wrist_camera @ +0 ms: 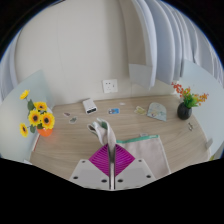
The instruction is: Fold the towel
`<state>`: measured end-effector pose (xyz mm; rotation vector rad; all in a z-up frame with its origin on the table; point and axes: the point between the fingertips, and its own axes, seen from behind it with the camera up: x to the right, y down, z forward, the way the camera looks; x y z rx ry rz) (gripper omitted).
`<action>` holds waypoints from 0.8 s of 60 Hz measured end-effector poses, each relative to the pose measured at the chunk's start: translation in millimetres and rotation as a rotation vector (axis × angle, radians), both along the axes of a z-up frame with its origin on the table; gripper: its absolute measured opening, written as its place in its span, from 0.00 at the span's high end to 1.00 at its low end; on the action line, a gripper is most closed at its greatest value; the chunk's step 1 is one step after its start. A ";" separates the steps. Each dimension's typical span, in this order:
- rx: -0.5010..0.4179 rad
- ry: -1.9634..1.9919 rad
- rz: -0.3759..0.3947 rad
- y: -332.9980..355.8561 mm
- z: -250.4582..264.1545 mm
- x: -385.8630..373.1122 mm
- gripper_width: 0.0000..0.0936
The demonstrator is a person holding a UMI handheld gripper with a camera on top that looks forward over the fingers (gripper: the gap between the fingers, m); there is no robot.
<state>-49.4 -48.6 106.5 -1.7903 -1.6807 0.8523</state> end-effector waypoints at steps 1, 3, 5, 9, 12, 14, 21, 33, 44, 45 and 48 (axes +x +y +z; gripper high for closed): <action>-0.001 -0.001 -0.007 9.5 0.6 0.1 0.96; 0.000 -0.006 -0.019 28.8 -0.3 0.3 0.96; 0.001 -0.010 -0.029 46.3 -2.7 -0.1 0.96; -0.020 -0.035 -0.037 74.6 -13.2 2.2 0.96; -0.051 -0.053 -0.044 91.1 -22.0 2.5 0.96; -0.055 -0.062 -0.055 104.8 -28.3 2.7 0.96; -0.108 -0.086 -0.083 132.6 -45.9 1.5 0.96; -0.164 -0.088 -0.111 170.7 -31.2 1.6 0.96; -0.100 -0.117 -0.161 224.8 -45.5 10.9 0.95; -0.086 -0.130 -0.173 232.2 -52.1 12.0 0.94; -0.038 -0.159 -0.189 252.0 -70.7 14.2 0.90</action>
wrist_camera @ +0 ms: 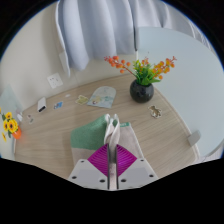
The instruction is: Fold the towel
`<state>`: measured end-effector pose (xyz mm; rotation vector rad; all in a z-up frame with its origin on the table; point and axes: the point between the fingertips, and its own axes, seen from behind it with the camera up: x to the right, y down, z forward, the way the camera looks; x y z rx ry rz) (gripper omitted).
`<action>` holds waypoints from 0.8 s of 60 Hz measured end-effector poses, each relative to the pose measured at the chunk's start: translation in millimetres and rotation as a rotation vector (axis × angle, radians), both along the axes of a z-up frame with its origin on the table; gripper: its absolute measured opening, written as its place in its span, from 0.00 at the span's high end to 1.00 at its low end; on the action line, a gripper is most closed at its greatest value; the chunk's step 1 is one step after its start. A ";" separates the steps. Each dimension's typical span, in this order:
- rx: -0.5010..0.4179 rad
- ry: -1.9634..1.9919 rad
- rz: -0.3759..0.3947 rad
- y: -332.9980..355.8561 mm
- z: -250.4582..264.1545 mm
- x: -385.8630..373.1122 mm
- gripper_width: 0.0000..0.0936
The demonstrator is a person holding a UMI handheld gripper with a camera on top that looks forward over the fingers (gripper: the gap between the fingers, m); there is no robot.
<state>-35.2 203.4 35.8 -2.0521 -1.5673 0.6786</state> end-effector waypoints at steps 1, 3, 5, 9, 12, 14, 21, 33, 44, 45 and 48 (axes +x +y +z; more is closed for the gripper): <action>0.019 -0.008 -0.003 6.9 -5.3 0.5 0.85; 0.064 -0.027 -0.015 21.6 -14.2 4.1 0.69; 0.129 -0.051 -0.017 36.5 -17.4 7.4 0.44; 0.246 -0.029 -0.014 56.9 -4.1 6.7 0.11; 0.288 0.000 -0.002 62.8 13.9 6.7 0.11; 0.309 0.026 0.004 62.8 27.9 6.7 0.09; 0.323 0.111 0.046 44.6 83.7 9.8 0.09; 0.236 0.199 0.105 -26.2 197.2 52.6 0.09; 0.222 0.217 0.096 -57.9 271.2 129.0 0.09; 0.219 0.214 0.093 -59.9 273.9 134.7 0.09; 0.209 0.212 0.079 -63.2 280.8 154.7 0.09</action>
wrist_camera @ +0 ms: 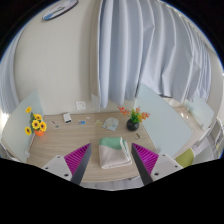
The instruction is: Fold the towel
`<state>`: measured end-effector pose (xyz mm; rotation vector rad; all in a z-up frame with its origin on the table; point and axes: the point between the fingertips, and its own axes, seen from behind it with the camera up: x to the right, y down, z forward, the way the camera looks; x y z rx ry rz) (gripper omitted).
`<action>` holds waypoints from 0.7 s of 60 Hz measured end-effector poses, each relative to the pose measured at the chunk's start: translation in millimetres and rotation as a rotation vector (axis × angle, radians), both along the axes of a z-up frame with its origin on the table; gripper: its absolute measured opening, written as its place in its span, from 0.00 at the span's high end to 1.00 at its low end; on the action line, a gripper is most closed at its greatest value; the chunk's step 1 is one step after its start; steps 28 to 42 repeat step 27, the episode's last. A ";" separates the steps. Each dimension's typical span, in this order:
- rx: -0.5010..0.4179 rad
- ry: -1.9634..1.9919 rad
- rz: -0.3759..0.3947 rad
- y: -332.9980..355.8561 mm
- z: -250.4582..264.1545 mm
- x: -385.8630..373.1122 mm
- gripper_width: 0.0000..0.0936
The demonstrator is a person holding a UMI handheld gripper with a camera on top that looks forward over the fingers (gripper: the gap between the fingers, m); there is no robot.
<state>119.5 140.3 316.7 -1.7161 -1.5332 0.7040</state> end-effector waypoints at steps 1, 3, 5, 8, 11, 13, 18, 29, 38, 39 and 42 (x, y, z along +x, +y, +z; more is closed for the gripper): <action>-0.004 -0.001 -0.003 -0.4 1.5 6.1 0.09; -0.006 -0.003 -0.012 0.4 3.1 17.3 0.09; -0.002 -0.005 -0.028 3.6 3.2 27.1 0.09; 0.005 -0.002 -0.040 9.6 1.1 39.1 0.09; 0.014 -0.007 -0.046 13.0 -2.0 45.2 0.09; 0.008 -0.008 -0.051 14.2 -5.3 47.8 0.09; -0.011 -0.014 -0.040 11.6 -13.1 50.1 0.09; -0.025 -0.023 -0.010 2.5 -17.1 48.6 0.09; -0.025 -0.023 -0.010 2.5 -17.1 48.6 0.09; -0.025 -0.023 -0.010 2.5 -17.1 48.6 0.09; -0.025 -0.023 -0.010 2.5 -17.1 48.6 0.09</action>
